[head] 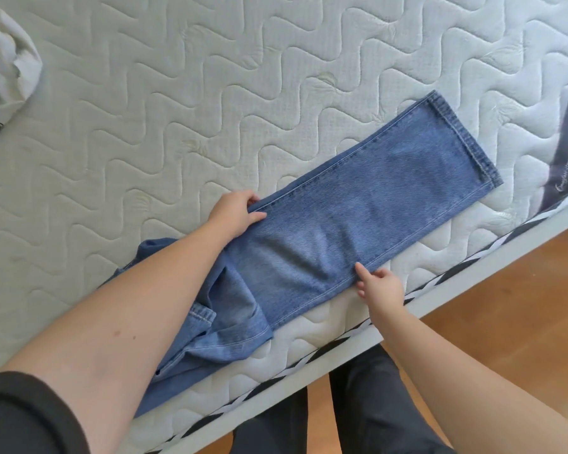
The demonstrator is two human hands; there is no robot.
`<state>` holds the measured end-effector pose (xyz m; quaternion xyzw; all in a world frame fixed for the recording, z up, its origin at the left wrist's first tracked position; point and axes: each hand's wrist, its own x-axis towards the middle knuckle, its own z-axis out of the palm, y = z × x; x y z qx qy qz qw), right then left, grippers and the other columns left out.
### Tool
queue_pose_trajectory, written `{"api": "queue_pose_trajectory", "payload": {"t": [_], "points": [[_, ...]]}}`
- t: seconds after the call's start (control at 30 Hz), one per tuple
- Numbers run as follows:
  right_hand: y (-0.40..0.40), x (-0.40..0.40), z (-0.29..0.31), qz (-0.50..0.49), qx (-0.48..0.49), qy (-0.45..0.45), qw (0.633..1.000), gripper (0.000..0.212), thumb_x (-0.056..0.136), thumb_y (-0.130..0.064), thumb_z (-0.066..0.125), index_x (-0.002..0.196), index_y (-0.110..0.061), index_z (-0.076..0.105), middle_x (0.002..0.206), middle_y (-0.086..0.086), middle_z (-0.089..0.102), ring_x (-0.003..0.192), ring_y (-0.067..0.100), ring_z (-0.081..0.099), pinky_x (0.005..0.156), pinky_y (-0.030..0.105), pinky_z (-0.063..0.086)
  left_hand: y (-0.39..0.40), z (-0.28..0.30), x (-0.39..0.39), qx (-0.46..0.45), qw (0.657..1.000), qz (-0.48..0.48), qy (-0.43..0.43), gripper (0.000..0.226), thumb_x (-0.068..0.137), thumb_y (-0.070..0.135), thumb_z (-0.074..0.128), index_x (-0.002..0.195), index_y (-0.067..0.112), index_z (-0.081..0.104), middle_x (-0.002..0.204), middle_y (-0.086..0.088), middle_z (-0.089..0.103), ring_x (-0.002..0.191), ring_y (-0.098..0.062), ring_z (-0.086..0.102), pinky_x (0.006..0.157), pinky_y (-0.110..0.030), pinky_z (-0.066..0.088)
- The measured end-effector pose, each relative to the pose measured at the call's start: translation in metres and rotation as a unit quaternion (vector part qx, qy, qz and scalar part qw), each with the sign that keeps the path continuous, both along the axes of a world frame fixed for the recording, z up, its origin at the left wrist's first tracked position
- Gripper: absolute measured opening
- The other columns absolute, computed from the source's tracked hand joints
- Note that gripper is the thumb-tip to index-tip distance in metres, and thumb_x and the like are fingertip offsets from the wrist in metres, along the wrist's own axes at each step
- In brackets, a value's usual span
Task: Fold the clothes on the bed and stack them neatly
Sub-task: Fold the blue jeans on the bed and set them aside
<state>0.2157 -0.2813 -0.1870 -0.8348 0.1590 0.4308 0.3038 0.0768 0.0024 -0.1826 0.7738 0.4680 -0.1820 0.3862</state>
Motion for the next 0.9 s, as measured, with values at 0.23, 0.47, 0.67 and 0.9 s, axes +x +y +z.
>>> {"api": "queue_pose_trajectory", "payload": {"t": [0.23,0.47,0.67,0.9], "points": [[0.001,0.044,-0.006,-0.102,0.019,-0.009,0.995,0.024,0.083,-0.019,0.076,0.069,-0.018,0.057,0.068,0.002,0.064,0.075,0.023,0.067,0.092,0.043,0.055,-0.006,-0.012,0.069,0.029,0.999,-0.030,0.010,0.023,0.080,0.027,0.079,0.099,0.021,0.067,0.090,0.007,0.066,0.088,-0.018,0.062,0.076,-0.028,0.046],[0.007,0.104,-0.011,-0.196,0.062,-0.058,0.977,0.016,0.083,-0.022,0.076,0.092,-0.012,0.066,0.100,0.009,0.072,0.093,0.024,0.067,0.094,0.044,0.053,-0.012,-0.010,0.104,-0.005,0.997,-0.059,-0.039,0.036,0.079,0.037,0.081,0.108,0.023,0.066,0.092,0.010,0.064,0.085,-0.012,0.059,0.077,-0.029,0.045],[0.006,0.157,-0.012,-0.223,0.077,-0.066,0.970,0.011,0.083,-0.016,0.075,0.091,-0.012,0.067,0.098,0.008,0.070,0.087,0.022,0.064,0.087,0.038,0.053,-0.033,-0.013,0.203,0.017,0.995,-0.043,-0.090,0.025,0.088,0.025,0.070,0.112,0.020,0.067,0.091,0.005,0.065,0.087,-0.017,0.060,0.071,-0.022,0.036],[0.006,0.230,-0.009,-0.248,0.097,-0.094,0.959,0.030,0.084,-0.007,0.073,0.111,-0.002,0.061,0.110,0.017,0.068,0.102,0.031,0.066,0.094,0.048,0.053,-0.036,-0.008,0.306,0.032,0.991,-0.068,-0.112,0.029,0.088,0.024,0.071,0.115,0.014,0.068,0.111,-0.006,0.071,0.104,-0.023,0.063,0.091,-0.032,0.048]]}}
